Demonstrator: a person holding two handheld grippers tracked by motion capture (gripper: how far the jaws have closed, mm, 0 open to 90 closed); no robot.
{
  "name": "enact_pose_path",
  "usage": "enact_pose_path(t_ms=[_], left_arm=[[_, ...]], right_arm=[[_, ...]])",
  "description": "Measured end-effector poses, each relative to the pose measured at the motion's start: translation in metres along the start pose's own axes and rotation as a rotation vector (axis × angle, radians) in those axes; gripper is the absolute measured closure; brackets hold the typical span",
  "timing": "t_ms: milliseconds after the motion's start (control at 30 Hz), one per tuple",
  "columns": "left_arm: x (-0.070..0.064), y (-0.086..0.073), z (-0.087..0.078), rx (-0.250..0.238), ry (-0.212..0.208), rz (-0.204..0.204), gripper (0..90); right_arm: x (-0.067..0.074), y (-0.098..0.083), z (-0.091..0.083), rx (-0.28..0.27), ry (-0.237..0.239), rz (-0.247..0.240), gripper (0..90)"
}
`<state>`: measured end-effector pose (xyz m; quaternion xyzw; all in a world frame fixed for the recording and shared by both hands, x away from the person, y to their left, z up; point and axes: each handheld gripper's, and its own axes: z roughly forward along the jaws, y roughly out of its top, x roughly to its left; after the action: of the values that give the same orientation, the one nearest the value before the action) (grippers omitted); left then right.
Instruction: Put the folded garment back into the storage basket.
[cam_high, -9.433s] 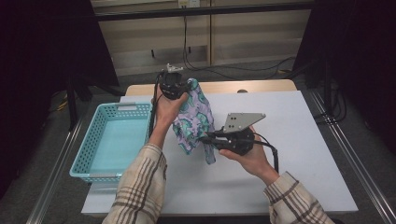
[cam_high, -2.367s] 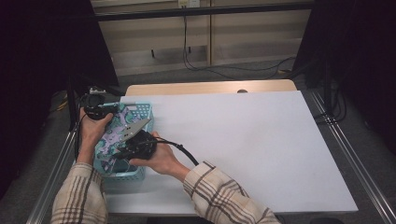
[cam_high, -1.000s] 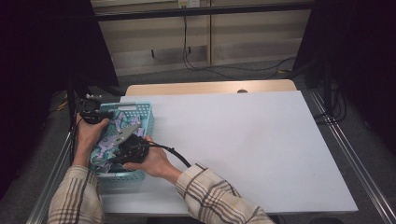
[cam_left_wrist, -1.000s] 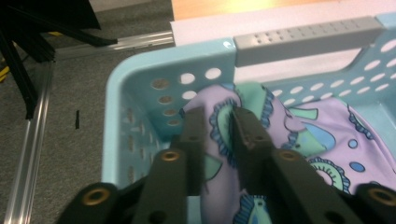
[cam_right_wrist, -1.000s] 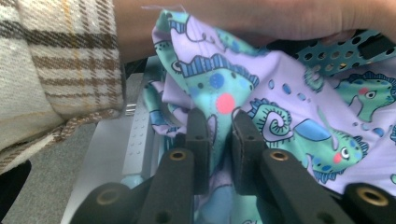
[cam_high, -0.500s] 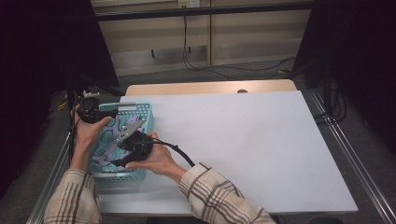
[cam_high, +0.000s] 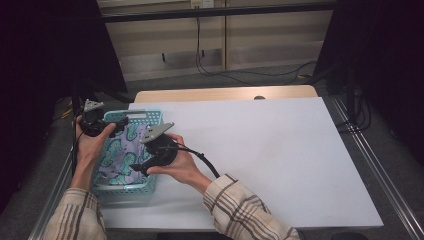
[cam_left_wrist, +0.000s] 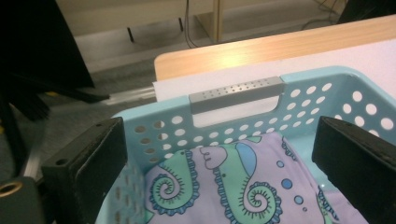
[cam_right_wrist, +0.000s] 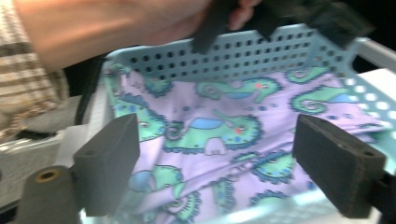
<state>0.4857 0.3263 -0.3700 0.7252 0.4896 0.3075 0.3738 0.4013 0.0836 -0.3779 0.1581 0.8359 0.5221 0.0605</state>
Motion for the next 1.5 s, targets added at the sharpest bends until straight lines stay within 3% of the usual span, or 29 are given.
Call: enact_pose_path(t_ms=[67, 133, 200, 267, 367, 467, 533, 567, 600, 633, 700, 767, 833, 900, 933, 967, 1000, 1100, 1200, 1267, 1500], left_arm=[[-0.002, -0.001, -0.004, -0.034, -0.007, -0.001, 3.4], [-0.002, -0.002, -0.008, -0.034, -0.013, 0.000, 3.4], [-0.003, -0.002, -0.011, -0.080, 0.001, -0.002, 3.5], [-0.004, -0.001, -0.016, -0.107, -0.015, -0.028, 3.9], [-0.006, -0.003, -0.023, -0.153, -0.020, -0.023, 3.9], [-0.011, -0.006, -0.032, -0.139, -0.044, 0.023, 4.0], [-0.016, -0.009, -0.035, -0.158, -0.023, 0.052, 5.1], [-0.017, -0.010, -0.036, -0.170, -0.037, 0.040, 5.1], [-0.017, -0.009, -0.038, -0.133, -0.044, 0.085, 5.1], [-0.021, -0.010, -0.037, -0.166, -0.040, 0.046, 5.1], [-0.025, -0.012, -0.040, -0.191, -0.065, 0.031, 5.0], [-0.030, -0.013, -0.043, -0.179, -0.067, 0.069, 4.6], [-0.036, -0.014, -0.044, -0.210, -0.073, 0.043, 4.5], [-0.041, -0.015, -0.049, -0.212, -0.092, 0.066, 4.5], [-0.045, -0.016, -0.051, -0.233, -0.093, 0.042, 4.5], [-0.045, -0.017, -0.056, -0.202, -0.091, 0.100, 4.5], [-0.051, -0.019, -0.057, -0.246, -0.103, 0.049, 4.5], [-0.059, -0.019, -0.063, -0.269, -0.096, 0.044, 4.5], [-0.065, -0.020, -0.069, -0.273, -0.112, 0.057, 4.5], [-0.069, -0.021, -0.071, -0.282, -0.100, 0.072, 4.4], [-0.079, -0.026, -0.078, -0.300, -0.103, 0.074, 3.9]], right_arm=[[-0.002, -0.001, -0.005, -0.011, -0.023, 0.022, 10.3], [-0.005, -0.003, -0.011, -0.019, -0.045, 0.042, 9.2], [-0.008, -0.006, -0.016, -0.025, -0.063, 0.054, 6.6], [-0.011, -0.009, -0.021, -0.031, -0.077, 0.058, 5.7], [-0.014, -0.012, -0.030, -0.046, -0.102, 0.079, 5.1], [-0.017, -0.014, -0.039, -0.058, -0.147, 0.084, 5.5], [-0.018, -0.016, -0.045, -0.060, -0.179, 0.085, 4.6], [-0.019, -0.018, -0.049, -0.054, -0.195, 0.081, 4.9], [-0.019, -0.019, -0.051, -0.056, -0.196, 0.086, 4.8], [-0.021, -0.022, -0.054, -0.053, -0.210, 0.075, 4.2], [-0.021, -0.026, -0.059, -0.068, -0.251, 0.084, 3.7], [-0.022, -0.030, -0.064, -0.095, -0.273, 0.105, 3.7], [-0.026, -0.033, -0.070, -0.115, -0.287, 0.119, 3.7], [-0.028, -0.035, -0.076, -0.134, -0.306, 0.129, 4.1], [-0.028, -0.036, -0.080, -0.153, -0.324, 0.132, 4.6], [-0.029, -0.037, -0.082, -0.160, -0.333, 0.138, 4.8], [-0.029, -0.039, -0.086, -0.164, -0.350, 0.139, 5.0], [-0.031, -0.045, -0.092, -0.182, -0.369, 0.149, 5.0], [-0.033, -0.050, -0.100, -0.195, -0.391, 0.153, 5.3], [-0.033, -0.054, -0.106, -0.205, -0.407, 0.158, 5.5], [-0.034, -0.060, -0.129, -0.233, -0.469, 0.138, 5.7]])
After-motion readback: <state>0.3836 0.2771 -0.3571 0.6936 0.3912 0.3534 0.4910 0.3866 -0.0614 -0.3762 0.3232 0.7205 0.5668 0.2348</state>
